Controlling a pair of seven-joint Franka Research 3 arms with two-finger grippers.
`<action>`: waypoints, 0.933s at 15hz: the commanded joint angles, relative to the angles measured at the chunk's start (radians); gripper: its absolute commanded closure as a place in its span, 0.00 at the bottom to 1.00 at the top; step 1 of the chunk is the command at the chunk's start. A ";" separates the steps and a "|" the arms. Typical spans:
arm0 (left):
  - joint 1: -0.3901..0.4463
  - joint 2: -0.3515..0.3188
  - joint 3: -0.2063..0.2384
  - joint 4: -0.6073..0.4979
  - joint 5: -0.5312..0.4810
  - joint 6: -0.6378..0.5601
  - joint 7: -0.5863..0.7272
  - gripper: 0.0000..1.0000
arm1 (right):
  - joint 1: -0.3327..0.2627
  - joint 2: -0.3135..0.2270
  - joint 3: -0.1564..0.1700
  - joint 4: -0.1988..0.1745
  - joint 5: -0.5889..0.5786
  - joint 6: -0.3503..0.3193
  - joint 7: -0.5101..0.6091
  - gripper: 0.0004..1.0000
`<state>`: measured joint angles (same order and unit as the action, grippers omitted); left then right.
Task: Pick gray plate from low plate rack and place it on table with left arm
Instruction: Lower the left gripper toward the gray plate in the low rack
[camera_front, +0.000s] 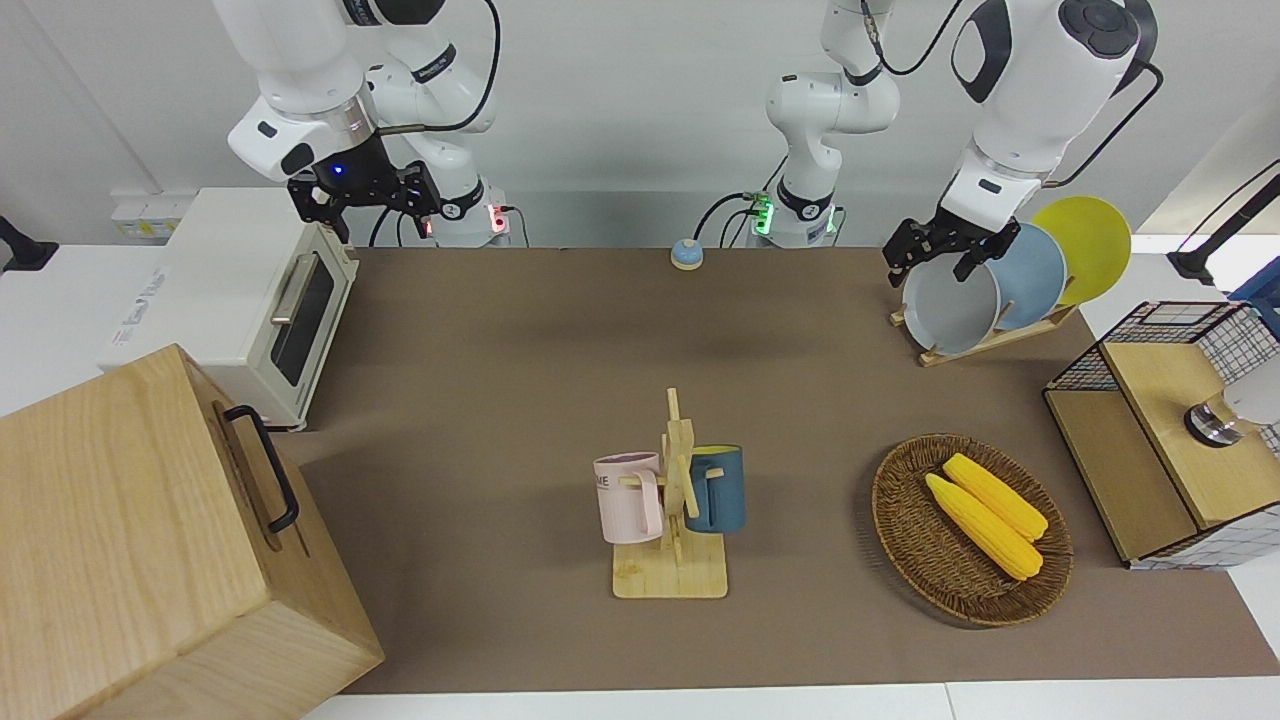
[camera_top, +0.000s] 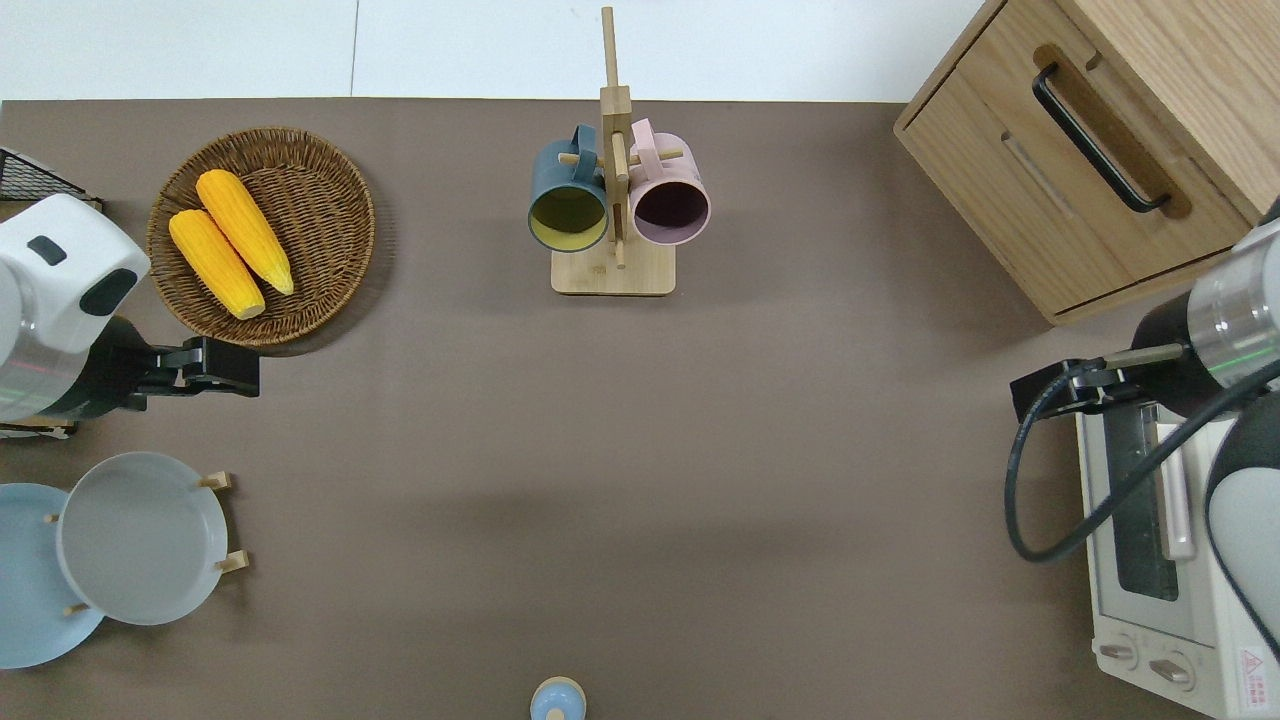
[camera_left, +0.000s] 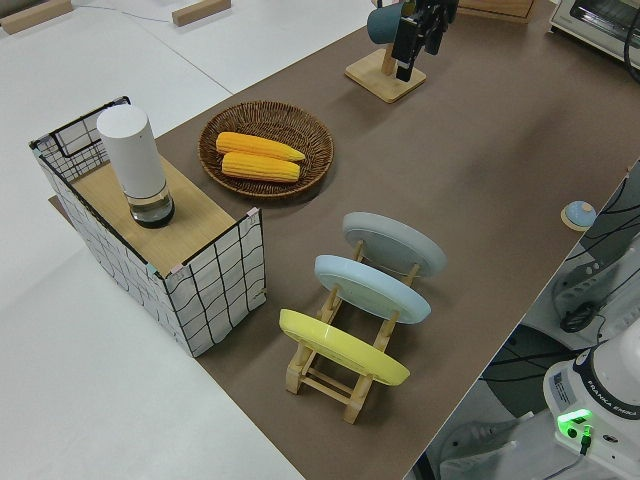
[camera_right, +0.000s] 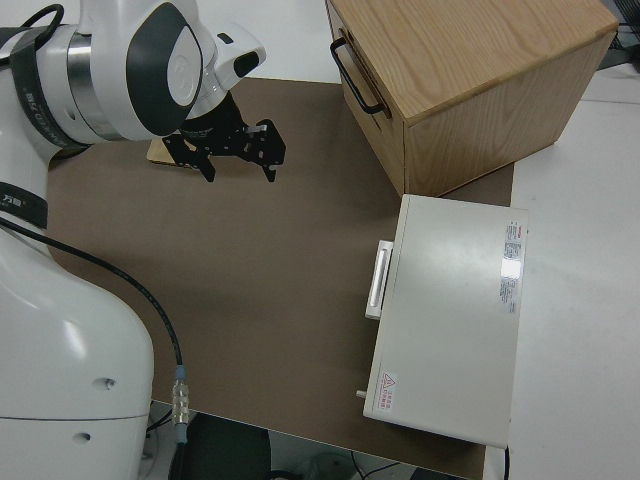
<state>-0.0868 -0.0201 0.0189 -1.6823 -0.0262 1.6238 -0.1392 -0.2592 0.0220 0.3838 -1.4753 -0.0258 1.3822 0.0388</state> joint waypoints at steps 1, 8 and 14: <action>-0.014 -0.006 -0.004 0.022 0.020 -0.044 -0.006 0.00 | -0.023 -0.002 0.021 0.006 -0.005 -0.011 0.012 0.02; -0.016 -0.006 -0.020 0.023 0.032 -0.050 -0.048 0.00 | -0.023 -0.002 0.021 0.007 -0.005 -0.011 0.012 0.02; -0.016 -0.015 -0.022 0.009 0.122 -0.051 -0.049 0.00 | -0.023 -0.002 0.021 0.007 -0.005 -0.011 0.012 0.02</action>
<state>-0.0979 -0.0236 0.0009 -1.6738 0.0089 1.5936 -0.1715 -0.2592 0.0220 0.3838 -1.4753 -0.0258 1.3822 0.0388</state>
